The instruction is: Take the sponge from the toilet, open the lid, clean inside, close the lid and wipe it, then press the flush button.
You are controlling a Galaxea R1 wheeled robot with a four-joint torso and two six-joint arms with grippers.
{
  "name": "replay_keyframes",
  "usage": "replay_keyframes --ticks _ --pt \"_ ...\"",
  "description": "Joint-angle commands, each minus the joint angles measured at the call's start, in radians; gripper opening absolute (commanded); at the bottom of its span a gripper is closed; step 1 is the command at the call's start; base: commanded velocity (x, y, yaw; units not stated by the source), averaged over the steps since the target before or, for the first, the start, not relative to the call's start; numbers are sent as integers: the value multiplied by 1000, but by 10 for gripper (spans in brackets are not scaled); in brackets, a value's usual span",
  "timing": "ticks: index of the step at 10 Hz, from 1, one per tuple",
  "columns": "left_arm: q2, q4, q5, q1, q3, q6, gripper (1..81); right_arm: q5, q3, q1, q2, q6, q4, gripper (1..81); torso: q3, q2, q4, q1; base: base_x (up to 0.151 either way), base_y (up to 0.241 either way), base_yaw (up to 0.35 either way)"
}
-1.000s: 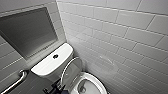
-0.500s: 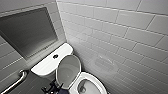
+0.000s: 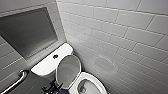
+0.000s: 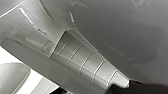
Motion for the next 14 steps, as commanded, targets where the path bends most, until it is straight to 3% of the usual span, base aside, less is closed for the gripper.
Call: replay_keyframes --ticks 1,5,9,11,13,14 --pt "-65 216 -85 -73 -36 10 811 -43 9 -6 -17 -1 -24 10 0 0 0 0 0 0 0" --pt "-119 237 -87 -39 -48 26 811 -42 8 -7 -17 -1 -24 10 0 0 0 0 0 0 0" --pt "-119 355 -88 18 -163 21 811 -39 6 -13 -18 -1 -24 10 0 0 0 0 0 0 0" --pt "-122 587 -93 72 -255 27 811 -36 -3 -15 -21 -1 -22 10 0 0 0 0 0 0 0" --pt "-102 992 -94 134 -403 30 811 -30 -32 -10 -15 -3 -24 10 0 0 0 0 0 0 0" --pt "-78 1085 -91 183 -481 45 811 -30 -38 -9 -11 -3 -25 10 0 0 0 0 0 0 0"
